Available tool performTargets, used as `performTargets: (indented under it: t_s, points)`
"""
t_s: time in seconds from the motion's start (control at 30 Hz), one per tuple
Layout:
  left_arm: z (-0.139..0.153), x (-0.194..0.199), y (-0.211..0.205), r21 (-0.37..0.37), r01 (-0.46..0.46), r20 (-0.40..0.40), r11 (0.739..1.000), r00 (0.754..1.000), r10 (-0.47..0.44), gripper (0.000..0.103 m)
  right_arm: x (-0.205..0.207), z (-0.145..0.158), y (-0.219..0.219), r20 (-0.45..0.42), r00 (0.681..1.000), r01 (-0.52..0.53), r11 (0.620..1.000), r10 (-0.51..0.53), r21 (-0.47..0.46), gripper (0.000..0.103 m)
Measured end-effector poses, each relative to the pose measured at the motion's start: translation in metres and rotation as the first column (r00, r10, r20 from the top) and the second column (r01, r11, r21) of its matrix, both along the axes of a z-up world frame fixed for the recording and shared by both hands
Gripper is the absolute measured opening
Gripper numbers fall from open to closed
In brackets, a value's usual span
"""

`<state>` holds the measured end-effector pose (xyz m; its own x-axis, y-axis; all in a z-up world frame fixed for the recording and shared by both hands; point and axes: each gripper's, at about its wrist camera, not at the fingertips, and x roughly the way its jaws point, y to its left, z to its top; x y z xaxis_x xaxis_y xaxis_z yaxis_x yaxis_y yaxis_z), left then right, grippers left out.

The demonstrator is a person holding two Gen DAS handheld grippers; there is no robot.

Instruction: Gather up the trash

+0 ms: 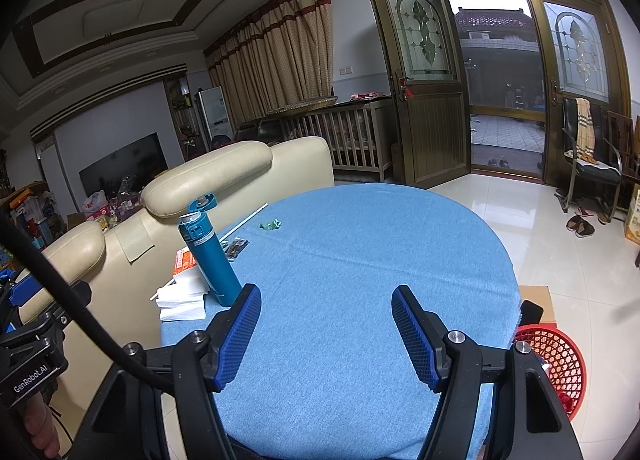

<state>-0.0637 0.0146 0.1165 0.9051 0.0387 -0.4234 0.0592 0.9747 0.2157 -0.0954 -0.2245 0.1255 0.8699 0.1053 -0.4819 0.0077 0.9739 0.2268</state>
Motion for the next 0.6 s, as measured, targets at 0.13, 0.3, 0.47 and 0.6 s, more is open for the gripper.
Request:
performTargets:
  t_s: [0.13,0.3,0.47,0.6]
  points:
    - [0.0,0.0002,-0.0005,-0.001,0.0,-0.001,1.0,1.0,0.0,0.087,0.0004,0.0001,0.0002,0.0,1.0,0.0,1.0,0.0,0.0,0.071]
    - [-0.0004,-0.0001,-0.0001,-0.002,0.002,-0.003,1.0,1.0,-0.002,0.087,0.0003,0.0001,-0.0002,-0.001,1.0,0.0,1.0,0.0,-0.001,0.071]
    - [-0.0039,0.0003,0.0001,-0.001,0.003,-0.009,1.0,1.0,-0.003,0.087,0.0003,-0.0025,0.0012,-0.005,1.0,0.001,1.0,-0.001,-0.003,0.071]
    - [-0.0052,0.0,0.0001,-0.001,0.002,-0.011,1.0,1.0,-0.002,0.087,-0.0005,-0.0042,0.0011,-0.006,1.0,0.001,1.0,-0.001,-0.004,0.071]
